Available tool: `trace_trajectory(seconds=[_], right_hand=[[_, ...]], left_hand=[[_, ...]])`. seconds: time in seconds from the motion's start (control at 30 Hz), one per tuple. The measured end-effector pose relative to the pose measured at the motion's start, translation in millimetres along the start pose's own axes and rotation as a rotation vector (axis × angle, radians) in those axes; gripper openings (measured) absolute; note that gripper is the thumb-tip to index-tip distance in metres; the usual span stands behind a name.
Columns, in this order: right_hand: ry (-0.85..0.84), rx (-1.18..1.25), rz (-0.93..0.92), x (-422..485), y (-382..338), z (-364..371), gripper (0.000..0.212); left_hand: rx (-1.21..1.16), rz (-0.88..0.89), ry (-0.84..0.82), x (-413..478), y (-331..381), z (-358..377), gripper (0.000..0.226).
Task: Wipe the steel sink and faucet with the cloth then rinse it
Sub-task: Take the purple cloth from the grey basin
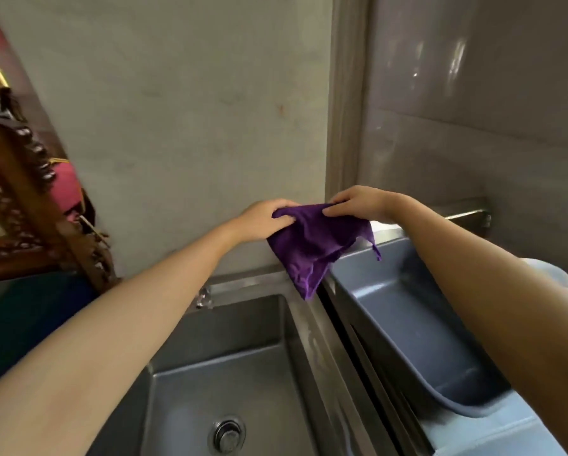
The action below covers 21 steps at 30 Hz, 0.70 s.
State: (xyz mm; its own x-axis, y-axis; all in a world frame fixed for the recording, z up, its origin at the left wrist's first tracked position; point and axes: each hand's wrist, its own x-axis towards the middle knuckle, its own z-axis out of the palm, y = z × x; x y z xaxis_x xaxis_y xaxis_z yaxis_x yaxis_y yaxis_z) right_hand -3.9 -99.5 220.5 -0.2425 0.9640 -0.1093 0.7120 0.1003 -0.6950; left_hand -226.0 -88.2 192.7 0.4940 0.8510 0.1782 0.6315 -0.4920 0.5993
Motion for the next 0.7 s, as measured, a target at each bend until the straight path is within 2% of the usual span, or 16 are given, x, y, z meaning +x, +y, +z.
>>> trace_trajectory(seconds=[0.17, 0.33, 0.47, 0.6, 0.63, 0.7], right_hand=[[-0.235, 0.002, -0.060, 39, -41, 52, 0.021], [-0.343, -0.056, -0.159, 74, -92, 115, 0.028], [-0.395, -0.085, -0.251, 95, -127, 165, 0.027], [-0.308, -0.096, -0.330, 118, -157, 221, 0.023], [-0.290, -0.099, -0.344, 123, -165, 235, 0.024], [-0.299, -0.118, -0.356, 132, -180, 265, 0.025]], left_hand=[[-0.032, -0.177, 0.122, -45, -39, -42, 0.027], [-0.128, -0.405, 0.155, -97, -80, -79, 0.026], [-0.389, -0.610, 0.133, -144, -118, -102, 0.026], [-0.847, -0.658, 0.001, -190, -166, -123, 0.043], [-0.917, -0.684, -0.016, -198, -177, -125, 0.045], [-0.910, -0.757, -0.011, -210, -199, -125, 0.036]])
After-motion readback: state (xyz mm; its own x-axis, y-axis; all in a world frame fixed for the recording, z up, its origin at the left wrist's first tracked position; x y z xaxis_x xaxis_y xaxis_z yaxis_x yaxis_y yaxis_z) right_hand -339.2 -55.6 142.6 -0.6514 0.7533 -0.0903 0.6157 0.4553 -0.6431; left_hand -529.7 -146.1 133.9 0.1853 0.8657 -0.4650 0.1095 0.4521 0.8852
